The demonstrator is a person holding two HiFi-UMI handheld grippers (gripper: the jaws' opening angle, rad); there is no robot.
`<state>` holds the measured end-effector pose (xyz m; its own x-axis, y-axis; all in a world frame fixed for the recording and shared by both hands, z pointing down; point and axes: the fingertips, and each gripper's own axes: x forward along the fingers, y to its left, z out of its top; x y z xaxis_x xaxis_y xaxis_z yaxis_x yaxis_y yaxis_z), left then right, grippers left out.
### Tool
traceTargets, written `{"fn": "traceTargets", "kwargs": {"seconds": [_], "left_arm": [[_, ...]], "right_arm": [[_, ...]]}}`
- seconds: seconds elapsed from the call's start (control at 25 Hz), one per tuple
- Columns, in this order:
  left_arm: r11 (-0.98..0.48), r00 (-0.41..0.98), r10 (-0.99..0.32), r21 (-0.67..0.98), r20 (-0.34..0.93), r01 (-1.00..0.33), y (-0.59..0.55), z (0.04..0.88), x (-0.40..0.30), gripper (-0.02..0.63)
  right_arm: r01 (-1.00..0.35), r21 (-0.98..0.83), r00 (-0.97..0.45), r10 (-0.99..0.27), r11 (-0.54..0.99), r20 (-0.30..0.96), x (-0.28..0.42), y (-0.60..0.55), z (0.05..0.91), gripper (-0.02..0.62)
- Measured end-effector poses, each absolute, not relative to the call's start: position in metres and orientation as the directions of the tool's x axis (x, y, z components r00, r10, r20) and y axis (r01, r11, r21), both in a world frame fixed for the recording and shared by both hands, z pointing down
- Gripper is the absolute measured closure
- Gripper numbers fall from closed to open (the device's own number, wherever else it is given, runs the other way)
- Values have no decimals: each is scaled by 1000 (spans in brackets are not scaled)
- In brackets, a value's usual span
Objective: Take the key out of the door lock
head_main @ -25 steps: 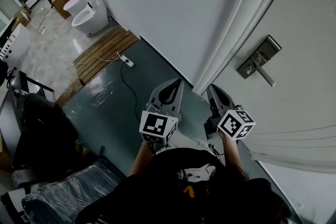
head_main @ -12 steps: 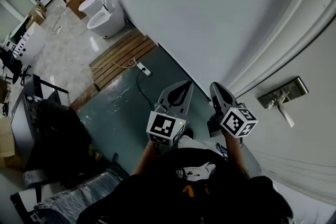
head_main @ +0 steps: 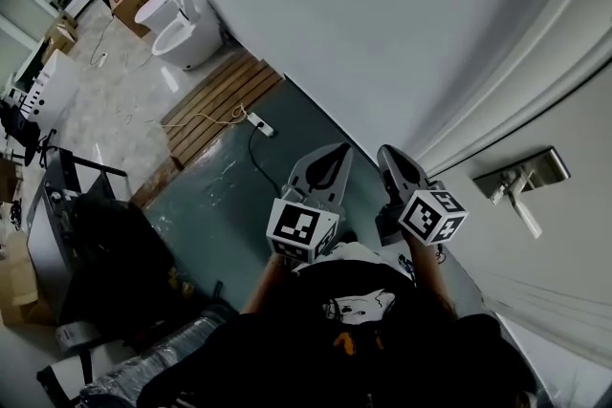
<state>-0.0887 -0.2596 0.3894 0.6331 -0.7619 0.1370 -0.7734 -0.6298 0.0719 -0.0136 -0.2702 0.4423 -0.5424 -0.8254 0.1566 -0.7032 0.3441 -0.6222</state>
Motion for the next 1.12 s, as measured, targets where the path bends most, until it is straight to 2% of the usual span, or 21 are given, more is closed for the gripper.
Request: {"fn": "traceTargets", "kwargs": {"seconds": [0.32,0.48,0.84,1.12], "left_arm": [[-719,727,-678,109,109,-687,-259,392,-44,597],[-788,796,-595,119,111,-605,-253,389,-14,597],[-894,904,-409,142,126,-424,-231,388,53,597],[-954,961,-247,141,127,-264,-220,389,95,597]], "right_arm": [[-740,-605,-478,-863,295,164,18,-256,449,589],[-754,-614,-414,-895,233,169,38,-239,455,589],[-768,-640,-186,-966,28,181,107,-202,462,589],[-732,-659,34,-976,-171,216,159,-171,474,588]]}}
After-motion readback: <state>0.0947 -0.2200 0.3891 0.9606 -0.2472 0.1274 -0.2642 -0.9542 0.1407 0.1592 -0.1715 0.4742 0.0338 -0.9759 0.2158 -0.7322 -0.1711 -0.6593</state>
